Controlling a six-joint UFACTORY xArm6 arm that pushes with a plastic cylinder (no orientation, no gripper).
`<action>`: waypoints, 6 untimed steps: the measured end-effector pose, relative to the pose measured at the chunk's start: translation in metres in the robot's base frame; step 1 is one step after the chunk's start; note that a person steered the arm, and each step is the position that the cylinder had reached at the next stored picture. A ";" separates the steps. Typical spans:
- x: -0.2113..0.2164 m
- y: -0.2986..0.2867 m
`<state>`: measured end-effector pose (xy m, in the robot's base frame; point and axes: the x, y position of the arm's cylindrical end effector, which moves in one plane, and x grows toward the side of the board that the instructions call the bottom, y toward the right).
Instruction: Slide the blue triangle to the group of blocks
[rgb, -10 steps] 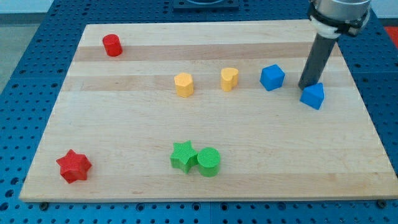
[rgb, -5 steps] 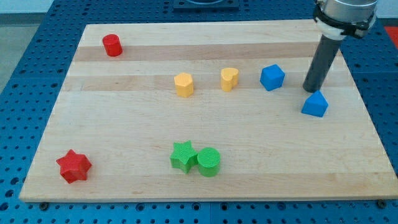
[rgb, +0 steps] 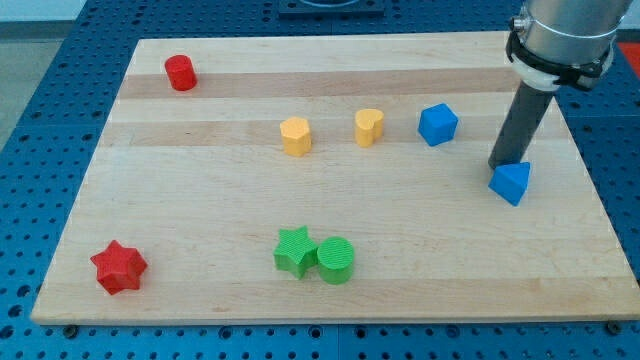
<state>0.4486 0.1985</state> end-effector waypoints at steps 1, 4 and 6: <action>0.013 0.000; 0.055 0.000; 0.083 0.000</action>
